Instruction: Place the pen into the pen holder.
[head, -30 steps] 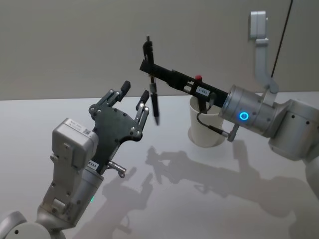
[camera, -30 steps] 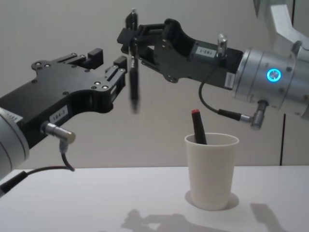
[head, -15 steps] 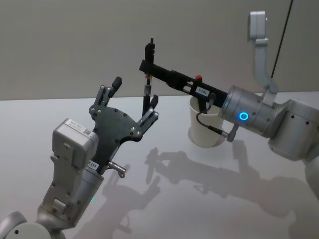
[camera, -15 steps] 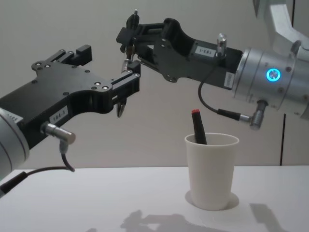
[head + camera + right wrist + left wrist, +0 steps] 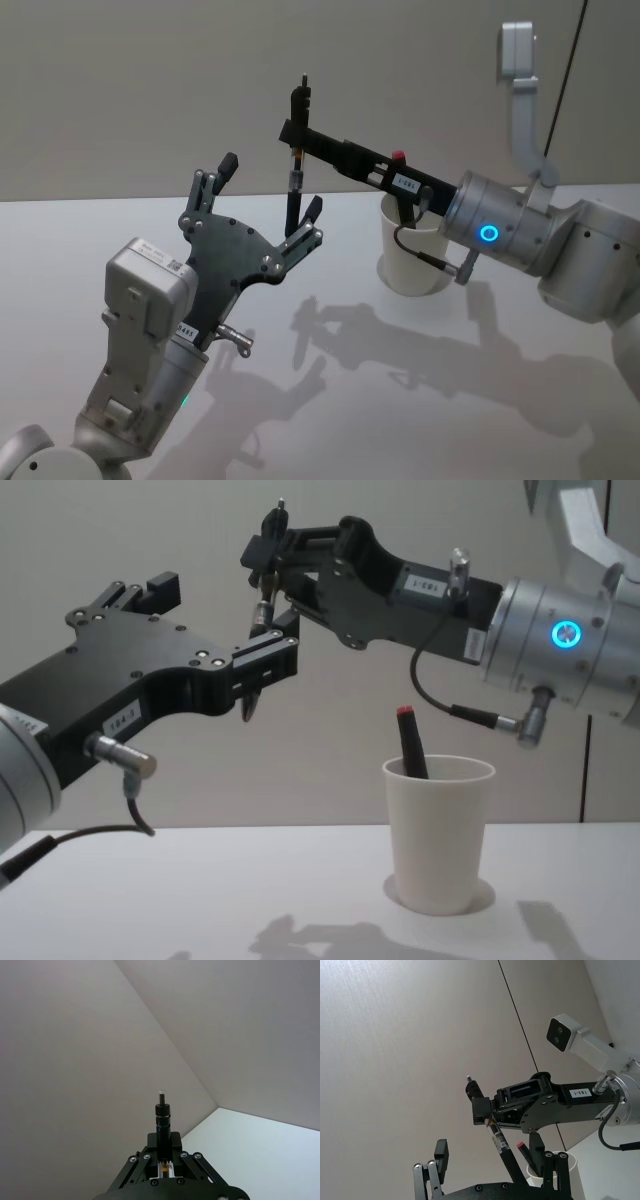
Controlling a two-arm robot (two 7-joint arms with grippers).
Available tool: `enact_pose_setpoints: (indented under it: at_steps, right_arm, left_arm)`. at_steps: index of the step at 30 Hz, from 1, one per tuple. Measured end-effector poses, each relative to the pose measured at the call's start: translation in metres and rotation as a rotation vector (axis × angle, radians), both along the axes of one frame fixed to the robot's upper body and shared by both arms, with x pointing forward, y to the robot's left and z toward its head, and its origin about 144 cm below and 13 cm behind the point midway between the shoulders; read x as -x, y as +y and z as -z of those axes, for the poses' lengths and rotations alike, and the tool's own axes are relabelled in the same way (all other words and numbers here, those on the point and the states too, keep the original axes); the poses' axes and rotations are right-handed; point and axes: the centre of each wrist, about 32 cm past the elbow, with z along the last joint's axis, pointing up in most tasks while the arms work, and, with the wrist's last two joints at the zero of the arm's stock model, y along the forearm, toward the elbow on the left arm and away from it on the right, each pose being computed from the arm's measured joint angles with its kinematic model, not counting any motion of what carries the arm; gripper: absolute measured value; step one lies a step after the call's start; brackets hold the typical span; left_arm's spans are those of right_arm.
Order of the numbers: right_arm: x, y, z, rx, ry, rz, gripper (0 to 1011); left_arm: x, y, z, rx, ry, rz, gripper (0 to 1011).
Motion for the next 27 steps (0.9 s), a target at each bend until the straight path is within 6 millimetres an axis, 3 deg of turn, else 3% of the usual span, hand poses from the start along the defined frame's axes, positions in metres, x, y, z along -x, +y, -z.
enact_pose_setpoints:
  at_steps: [15,27]
  right_arm:
    - [0.0,-0.001,0.0,0.001,-0.005,0.015,154]
    - [-0.005,-0.015,-0.004,0.004,-0.026,0.093,154]
  left_arm:
    - [0.0,0.0,0.0,0.0,0.0,0.0,1001]
    - [0.0,0.0,0.0,0.0,0.0,0.0,1001]
